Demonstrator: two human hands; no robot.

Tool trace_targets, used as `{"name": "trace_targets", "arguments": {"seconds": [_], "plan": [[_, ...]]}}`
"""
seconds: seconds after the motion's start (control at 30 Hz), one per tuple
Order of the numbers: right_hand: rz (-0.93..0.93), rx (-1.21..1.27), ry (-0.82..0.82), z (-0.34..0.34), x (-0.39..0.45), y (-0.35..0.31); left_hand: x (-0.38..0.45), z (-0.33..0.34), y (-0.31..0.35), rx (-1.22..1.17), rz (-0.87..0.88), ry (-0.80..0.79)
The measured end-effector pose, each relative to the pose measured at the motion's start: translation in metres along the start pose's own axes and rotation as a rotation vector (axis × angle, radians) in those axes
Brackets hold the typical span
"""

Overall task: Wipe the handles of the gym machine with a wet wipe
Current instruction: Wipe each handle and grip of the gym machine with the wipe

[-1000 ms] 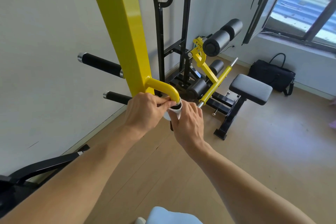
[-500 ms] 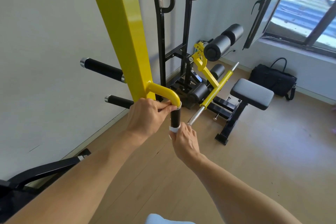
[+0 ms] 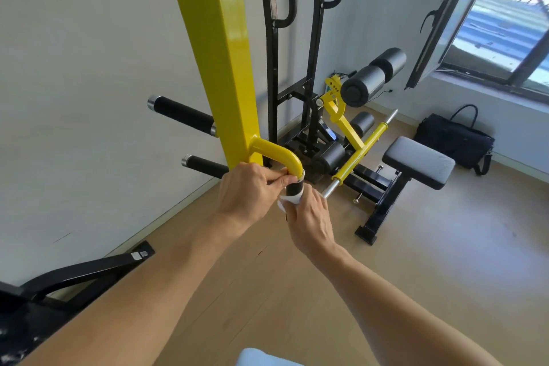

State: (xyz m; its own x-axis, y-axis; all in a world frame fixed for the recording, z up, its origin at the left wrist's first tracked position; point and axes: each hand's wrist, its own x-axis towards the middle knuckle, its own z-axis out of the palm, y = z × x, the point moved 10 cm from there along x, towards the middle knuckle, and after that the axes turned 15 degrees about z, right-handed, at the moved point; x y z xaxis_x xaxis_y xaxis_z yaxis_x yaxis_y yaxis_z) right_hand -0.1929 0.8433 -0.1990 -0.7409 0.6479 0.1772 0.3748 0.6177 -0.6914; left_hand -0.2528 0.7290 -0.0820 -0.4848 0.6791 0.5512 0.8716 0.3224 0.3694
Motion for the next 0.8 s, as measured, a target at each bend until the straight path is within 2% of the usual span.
{"name": "trace_targets", "arguments": {"seconds": [0.07,0.1,0.17,0.27,0.37,0.43,0.53,0.6,0.7,0.8], "plan": [[-0.087,0.143,0.119,-0.026,0.004,-0.028,-0.002,-0.001,-0.002,0.000,-0.013,0.005],[-0.098,0.178,0.125,-0.028,0.005,-0.033,-0.003,0.000,-0.002,0.000,-0.021,0.005],[-0.028,0.111,0.042,-0.008,0.004,-0.018,-0.004,0.001,-0.001,-0.008,-0.032,0.012],[0.226,-0.189,-0.220,0.041,-0.012,0.039,-0.007,0.004,-0.004,-0.014,-0.066,0.006],[0.366,-0.249,-0.273,0.042,-0.023,0.063,-0.013,0.001,-0.003,-0.001,-0.086,0.003],[0.541,-0.137,-0.280,0.036,-0.037,0.076,-0.024,0.000,0.000,-0.018,-0.117,0.038],[0.804,0.258,-0.402,0.052,-0.084,0.084,-0.048,0.005,0.001,-0.150,-0.205,0.100],[0.709,0.329,-0.472,0.059,-0.091,0.053,-0.065,0.000,-0.005,-0.217,-0.273,0.174],[0.479,0.428,-0.473,0.042,-0.071,-0.026,-0.096,-0.036,-0.028,-0.262,-0.408,0.425],[0.350,0.626,-0.515,0.019,-0.059,-0.089,-0.137,-0.066,-0.052,-0.310,-0.614,0.581]]}}
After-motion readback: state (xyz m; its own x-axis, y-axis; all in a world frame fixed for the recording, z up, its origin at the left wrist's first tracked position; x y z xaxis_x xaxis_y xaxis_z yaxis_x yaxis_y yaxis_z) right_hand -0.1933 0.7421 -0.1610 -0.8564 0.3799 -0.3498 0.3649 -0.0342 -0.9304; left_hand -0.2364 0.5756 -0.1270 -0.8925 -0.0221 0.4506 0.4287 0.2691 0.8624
